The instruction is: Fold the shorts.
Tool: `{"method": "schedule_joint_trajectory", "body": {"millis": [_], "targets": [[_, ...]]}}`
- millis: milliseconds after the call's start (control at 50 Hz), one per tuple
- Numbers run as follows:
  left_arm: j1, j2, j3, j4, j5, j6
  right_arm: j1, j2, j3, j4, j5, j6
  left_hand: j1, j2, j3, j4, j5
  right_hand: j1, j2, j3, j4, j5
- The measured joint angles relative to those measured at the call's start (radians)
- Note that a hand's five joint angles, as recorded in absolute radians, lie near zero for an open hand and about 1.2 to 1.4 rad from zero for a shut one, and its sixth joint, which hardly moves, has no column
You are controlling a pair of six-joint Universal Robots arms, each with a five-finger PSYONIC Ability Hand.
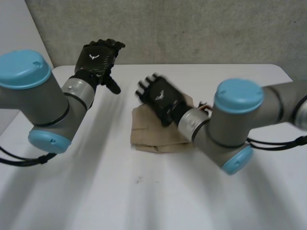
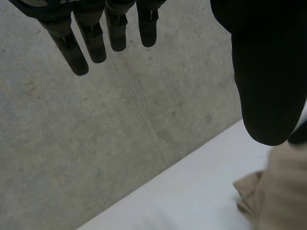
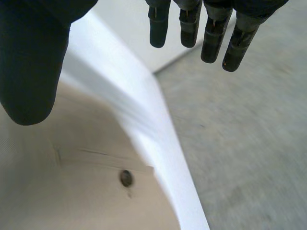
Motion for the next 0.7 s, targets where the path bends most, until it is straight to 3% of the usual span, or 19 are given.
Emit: {"method": "schedule_joint_trajectory", "body": {"millis": [140, 220, 400, 480, 700], "targets": [[-0.043, -0.135, 0.170, -0.043, 0.010, -0.042, -0.119, -0.098, -0.035, 0.010, 0.152, 0.485, 0.001, 0.000, 0.000, 0.000, 0.000, 0.000, 0.000, -0.003, 0.000, -0.001], [-0.083, -0.250, 0.288, -0.121, 0.014, -0.045, -0.169, -0.088, -0.062, 0.062, 0.180, 0.643, 0.002, 0.000, 0.000, 0.000, 0.000, 0.000, 0.000, -0.003, 0.000, -0.001], [-0.143, -0.438, 0.446, -0.305, -0.002, -0.044, -0.184, 0.027, -0.161, 0.236, 0.174, 0.678, 0.002, 0.000, 0.000, 0.000, 0.000, 0.000, 0.000, -0.003, 0.000, -0.001], [-0.154, -0.477, 0.454, -0.349, -0.041, -0.041, -0.188, 0.142, -0.239, 0.359, 0.170, 0.663, 0.002, 0.000, 0.000, 0.000, 0.000, 0.000, 0.000, -0.003, 0.000, -0.001], [-0.143, -0.496, 0.420, -0.420, -0.100, 0.027, -0.213, 0.239, -0.289, 0.469, 0.181, 0.566, -0.004, 0.000, 0.000, 0.000, 0.000, -0.051, -0.011, -0.003, 0.000, -0.001]]}}
